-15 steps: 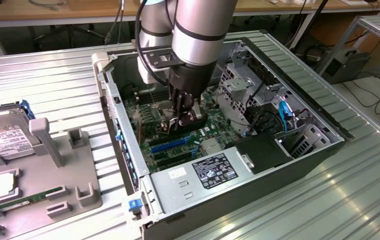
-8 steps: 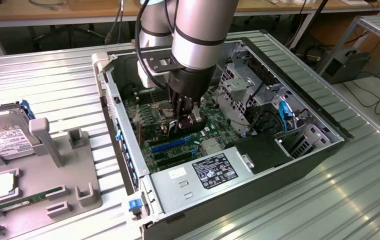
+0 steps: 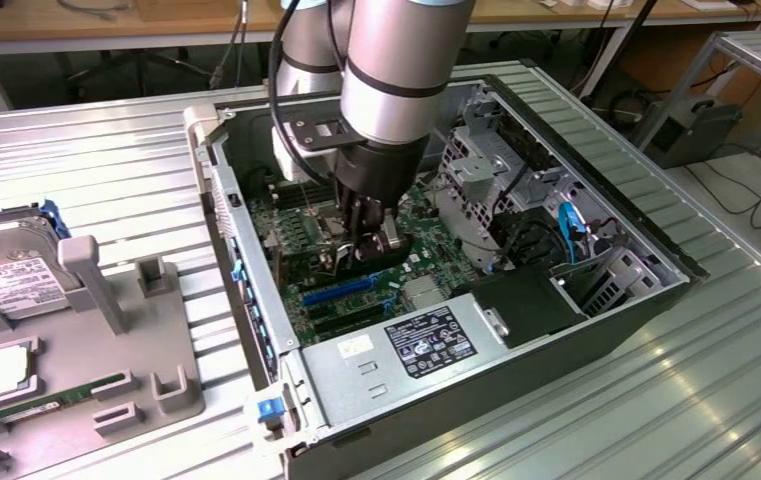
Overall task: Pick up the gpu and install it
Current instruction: 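Insert the gpu into the slot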
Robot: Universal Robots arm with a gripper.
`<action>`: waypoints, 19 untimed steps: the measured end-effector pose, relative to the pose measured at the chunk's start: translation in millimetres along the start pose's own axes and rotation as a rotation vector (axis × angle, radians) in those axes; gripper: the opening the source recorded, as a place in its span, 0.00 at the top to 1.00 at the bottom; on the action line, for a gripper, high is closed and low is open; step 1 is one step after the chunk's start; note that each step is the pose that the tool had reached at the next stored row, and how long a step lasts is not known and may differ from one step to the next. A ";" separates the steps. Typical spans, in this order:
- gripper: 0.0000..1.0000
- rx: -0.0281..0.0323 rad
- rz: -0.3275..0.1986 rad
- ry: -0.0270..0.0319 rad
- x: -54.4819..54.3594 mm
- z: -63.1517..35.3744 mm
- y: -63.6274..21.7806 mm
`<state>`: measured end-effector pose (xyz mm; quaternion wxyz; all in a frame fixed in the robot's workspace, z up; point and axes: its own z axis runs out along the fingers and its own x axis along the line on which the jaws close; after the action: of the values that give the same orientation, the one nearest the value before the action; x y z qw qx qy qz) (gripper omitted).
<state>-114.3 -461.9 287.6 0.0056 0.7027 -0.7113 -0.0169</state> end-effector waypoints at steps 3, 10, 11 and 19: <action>0.74 0.0001 0.000 -0.0006 0.0 0.9 0.3; 0.74 0.0001 0.001 -0.0025 0.0 2.6 1.9; 0.74 0.0001 0.002 -0.0029 0.0 3.0 1.9; 0.74 0.0002 0.009 -0.0057 -0.4 5.8 3.2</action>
<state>-117.6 -461.3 281.9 0.0035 0.6994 -0.7145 -0.0188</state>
